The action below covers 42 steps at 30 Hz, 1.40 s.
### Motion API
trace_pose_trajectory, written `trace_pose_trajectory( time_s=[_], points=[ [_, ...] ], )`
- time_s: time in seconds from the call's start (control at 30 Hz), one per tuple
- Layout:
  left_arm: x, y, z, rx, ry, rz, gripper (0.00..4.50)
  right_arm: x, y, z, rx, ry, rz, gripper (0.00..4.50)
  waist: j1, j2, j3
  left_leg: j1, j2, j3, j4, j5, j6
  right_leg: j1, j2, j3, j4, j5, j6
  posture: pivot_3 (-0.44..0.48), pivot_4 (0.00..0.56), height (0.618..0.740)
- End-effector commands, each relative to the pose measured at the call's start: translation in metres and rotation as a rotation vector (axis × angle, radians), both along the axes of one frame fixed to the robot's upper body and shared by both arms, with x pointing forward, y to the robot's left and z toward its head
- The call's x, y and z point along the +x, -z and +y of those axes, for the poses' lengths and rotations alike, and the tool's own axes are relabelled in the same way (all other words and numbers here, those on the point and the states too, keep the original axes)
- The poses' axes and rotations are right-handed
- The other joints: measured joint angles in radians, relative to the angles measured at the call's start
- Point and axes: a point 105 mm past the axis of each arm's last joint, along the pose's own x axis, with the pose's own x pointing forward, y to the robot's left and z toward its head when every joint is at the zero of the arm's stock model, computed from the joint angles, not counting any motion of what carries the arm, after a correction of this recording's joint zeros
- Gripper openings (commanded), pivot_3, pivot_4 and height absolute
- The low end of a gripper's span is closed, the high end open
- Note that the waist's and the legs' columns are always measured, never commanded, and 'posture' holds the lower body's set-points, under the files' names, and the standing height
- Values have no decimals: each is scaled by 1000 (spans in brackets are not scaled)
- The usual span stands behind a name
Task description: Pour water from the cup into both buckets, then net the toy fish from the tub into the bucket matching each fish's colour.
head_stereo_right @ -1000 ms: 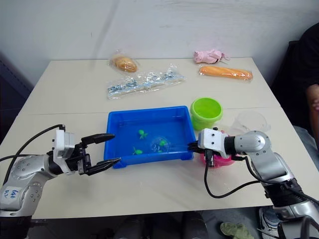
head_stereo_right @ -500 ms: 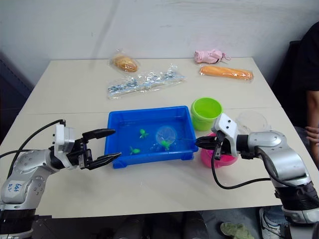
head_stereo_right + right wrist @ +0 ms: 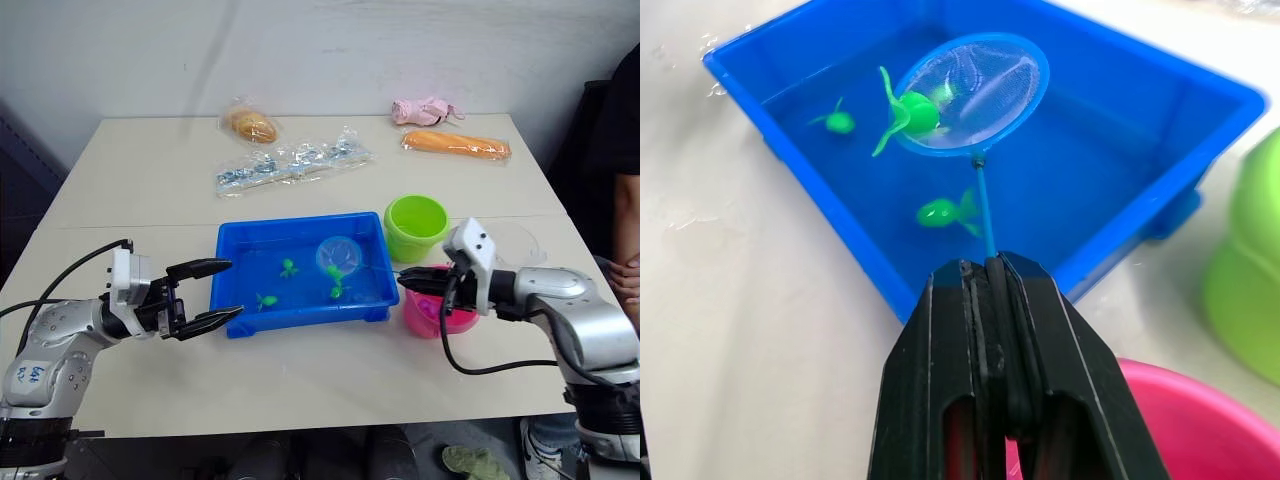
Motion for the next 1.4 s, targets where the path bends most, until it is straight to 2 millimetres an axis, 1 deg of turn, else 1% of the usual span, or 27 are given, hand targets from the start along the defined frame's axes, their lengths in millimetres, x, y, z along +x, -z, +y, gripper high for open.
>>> trace_pose_trajectory(
  time_s=[0.03,0.17,0.23,0.3,0.37,0.47,0.57,0.63,0.77,0.87,0.97,1.07,1.2,1.33,1.4],
  points=[
    [-3,-19,-13,-13,66,-60,4471,-23,-29,-11,58,13,-77,0,10,0,0,0,0,0,0,0,0,0,0,0,0,0,0,0,150,740],
    [2,-28,-26,-29,129,-68,4471,-45,-43,-28,89,104,-116,0,21,0,0,0,0,0,0,0,0,0,1,0,0,0,0,0,150,740],
    [5,-31,-31,-36,146,-73,4471,-50,-47,-34,95,151,-138,0,21,0,0,0,-1,0,0,0,0,1,1,0,0,1,1,0,150,740],
    [11,-31,-36,-45,167,-71,4471,-54,-50,-44,115,227,-152,0,20,0,0,1,-1,0,0,0,0,2,1,1,0,1,1,0,150,740],
    [15,-31,-40,-50,184,-70,4471,-54,-53,-55,128,307,-163,0,19,0,0,1,-1,0,0,0,0,2,2,1,0,1,1,0,150,740],
    [21,-32,-45,-58,190,-72,4471,-45,-55,-74,118,435,-174,0,16,0,0,1,-1,1,0,0,0,1,2,1,0,1,1,0,150,740],
    [27,-34,-49,-72,185,-74,4471,-33,-56,-84,81,498,-209,0,17,0,0,1,-1,1,0,0,0,1,2,1,0,1,1,0,150,740],
    [30,-36,-53,-85,176,-73,4471,-19,-59,-92,61,556,-248,0,17,0,0,1,-1,1,0,0,0,1,2,1,0,1,1,0,150,740],
    [33,-37,-58,-96,160,-72,4471,6,-56,-101,-42,615,-330,0,15,0,0,1,-2,1,1,1,1,1,2,2,-1,1,2,0,150,740],
    [32,-38,-61,-100,159,-75,4471,16,-50,-102,-125,599,-382,0,18,0,0,0,-2,2,0,1,0,1,3,1,-1,1,2,0,150,740],
    [31,-38,-61,-103,157,-76,4471,21,-43,-103,-202,586,-426,0,19,0,0,-1,-3,3,1,1,0,1,3,0,-1,1,2,0,150,740],
    [30,-36,-60,-107,152,-78,4471,26,-41,-109,-328,598,-544,0,17,0,0,-1,-3,3,1,1,0,1,2,0,-1,1,2,0,150,740],
    [30,-34,-59,-106,140,-91,4471,26,-32,-107,-440,538,-621,0,17,0,0,-1,-1,3,1,1,0,1,3,0,-1,1,2,0,150,740],
    [32,-34,-60,-106,129,-117,4471,26,-26,-102,-593,458,-735,0,16,0,0,-1,-1,4,1,2,0,1,3,0,-1,1,2,0,150,740],
    [33,-34,-61,-111,126,-124,4471,28,-24,-104,-659,455,-789,0,16,0,0,-1,-1,4,1,2,-1,1,3,0,-1,1,2,0,150,740]
  ],
)
